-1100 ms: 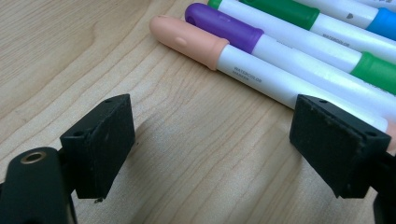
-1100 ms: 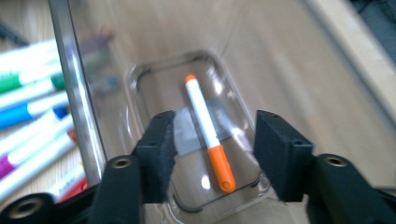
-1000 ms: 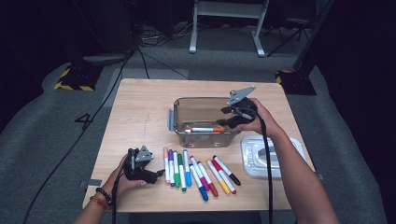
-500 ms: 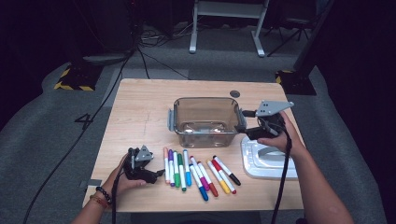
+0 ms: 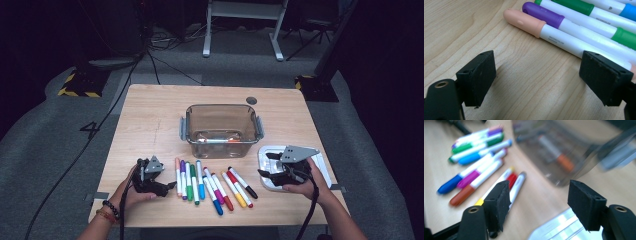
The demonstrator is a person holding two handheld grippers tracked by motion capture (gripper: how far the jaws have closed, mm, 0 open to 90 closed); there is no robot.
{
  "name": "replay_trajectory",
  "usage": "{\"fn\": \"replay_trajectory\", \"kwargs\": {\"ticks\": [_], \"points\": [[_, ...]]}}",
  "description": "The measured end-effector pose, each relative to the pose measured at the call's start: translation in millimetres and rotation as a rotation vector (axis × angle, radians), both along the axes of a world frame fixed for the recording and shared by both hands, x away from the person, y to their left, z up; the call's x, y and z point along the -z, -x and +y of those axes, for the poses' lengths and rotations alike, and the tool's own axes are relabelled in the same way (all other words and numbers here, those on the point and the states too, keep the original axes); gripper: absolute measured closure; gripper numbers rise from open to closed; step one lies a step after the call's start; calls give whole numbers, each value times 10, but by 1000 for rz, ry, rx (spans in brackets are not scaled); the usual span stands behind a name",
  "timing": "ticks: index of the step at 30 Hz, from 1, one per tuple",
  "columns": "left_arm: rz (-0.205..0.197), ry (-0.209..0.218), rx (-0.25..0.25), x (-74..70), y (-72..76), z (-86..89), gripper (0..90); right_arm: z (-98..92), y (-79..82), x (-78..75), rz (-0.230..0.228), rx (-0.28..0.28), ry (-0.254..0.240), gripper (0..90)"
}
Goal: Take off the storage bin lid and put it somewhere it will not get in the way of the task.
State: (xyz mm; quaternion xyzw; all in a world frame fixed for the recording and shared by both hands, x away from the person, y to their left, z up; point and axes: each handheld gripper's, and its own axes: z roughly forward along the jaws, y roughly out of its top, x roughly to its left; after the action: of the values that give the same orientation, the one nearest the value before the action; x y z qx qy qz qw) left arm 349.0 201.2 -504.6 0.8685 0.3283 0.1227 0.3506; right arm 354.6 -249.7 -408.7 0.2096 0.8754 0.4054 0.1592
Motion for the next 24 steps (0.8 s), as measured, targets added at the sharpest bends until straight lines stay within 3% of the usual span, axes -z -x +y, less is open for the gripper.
{"fn": "replay_trajectory", "kwargs": {"ticks": [6, 7, 11, 17, 21, 24], "points": [[0, 0, 0, 0, 1, 1, 144, -24, 87, 358, 55, 0, 41, 378], [0, 0, 0, 0, 2, 0, 144, -21, 96, 441, 88, 3, 45, 384], [0, 0, 0, 0, 1, 1, 144, 9, 124, 553, 108, -8, 59, 387], [1, -2, -2, -1, 4, 0, 144, 85, 177, 599, 103, -24, 69, 401], [0, -2, -4, -1, 7, 1, 144, 120, 176, 616, 123, -43, 61, 487], [0, -2, -4, -1, 7, 2, 144, 170, 171, 651, 136, -38, 84, 500]]}}
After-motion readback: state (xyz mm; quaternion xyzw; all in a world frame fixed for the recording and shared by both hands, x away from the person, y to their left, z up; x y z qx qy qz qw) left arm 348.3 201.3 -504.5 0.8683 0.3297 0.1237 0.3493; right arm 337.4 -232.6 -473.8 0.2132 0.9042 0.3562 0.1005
